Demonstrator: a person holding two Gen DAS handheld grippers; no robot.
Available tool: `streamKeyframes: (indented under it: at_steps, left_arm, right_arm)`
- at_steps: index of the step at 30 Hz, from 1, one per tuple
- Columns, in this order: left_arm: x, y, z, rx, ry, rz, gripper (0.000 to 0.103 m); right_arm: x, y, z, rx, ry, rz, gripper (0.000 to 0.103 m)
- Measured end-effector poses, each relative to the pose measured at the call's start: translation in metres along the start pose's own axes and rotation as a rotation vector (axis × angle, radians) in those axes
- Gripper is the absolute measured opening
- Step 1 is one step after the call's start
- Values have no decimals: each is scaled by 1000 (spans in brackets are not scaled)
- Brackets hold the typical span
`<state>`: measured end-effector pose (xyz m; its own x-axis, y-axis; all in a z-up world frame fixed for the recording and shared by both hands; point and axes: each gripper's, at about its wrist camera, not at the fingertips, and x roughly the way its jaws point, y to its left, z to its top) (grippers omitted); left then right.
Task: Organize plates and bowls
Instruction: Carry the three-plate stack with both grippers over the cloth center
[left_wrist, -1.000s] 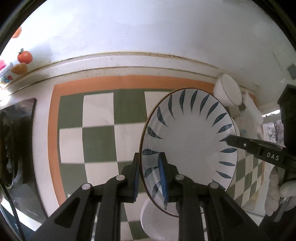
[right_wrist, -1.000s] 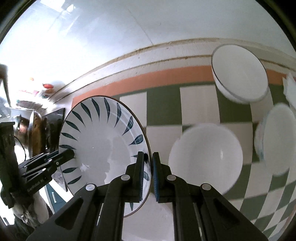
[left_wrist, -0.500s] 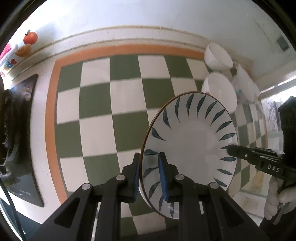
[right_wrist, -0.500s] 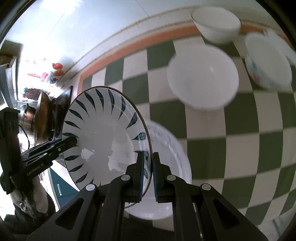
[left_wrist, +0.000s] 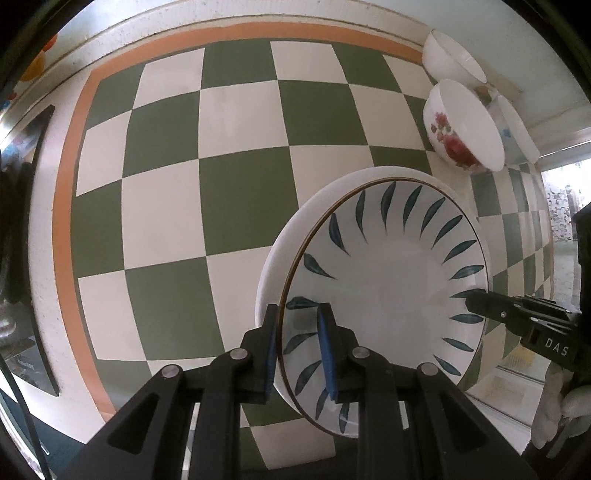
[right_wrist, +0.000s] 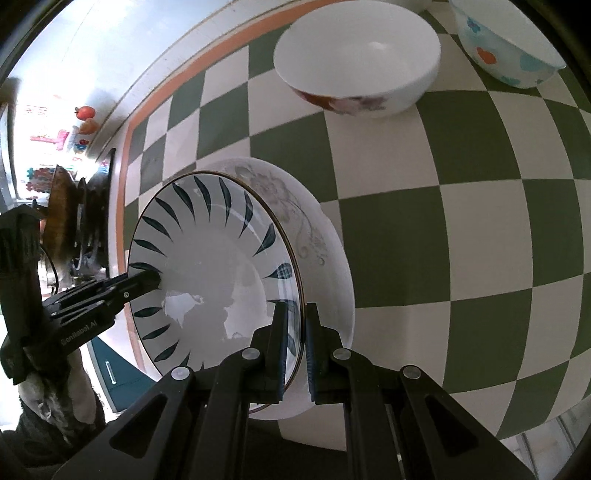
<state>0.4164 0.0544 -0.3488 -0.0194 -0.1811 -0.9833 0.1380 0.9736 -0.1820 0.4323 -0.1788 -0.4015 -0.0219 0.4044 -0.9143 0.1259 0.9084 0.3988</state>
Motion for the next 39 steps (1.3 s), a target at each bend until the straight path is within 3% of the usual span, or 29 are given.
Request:
streamKeyframes:
  at_steps: [13,23,28,39]
  left_arm:
    - [3,-2,-2,-48,-9,9,21]
    - [5,5,-11,-121,33,-16,23]
    - [2,5,-14,-128,33,-2,23]
    - [-27,0,-35,-120,-51,61,23]
  right_arm:
    - [7,3,9,-34,-8,-46,10]
    - [8,14,14,-46,13,-63,15]
    - [7,22,13,-66,7,-122,16]
    - [-14,42,3,-101,-47,-188,18]
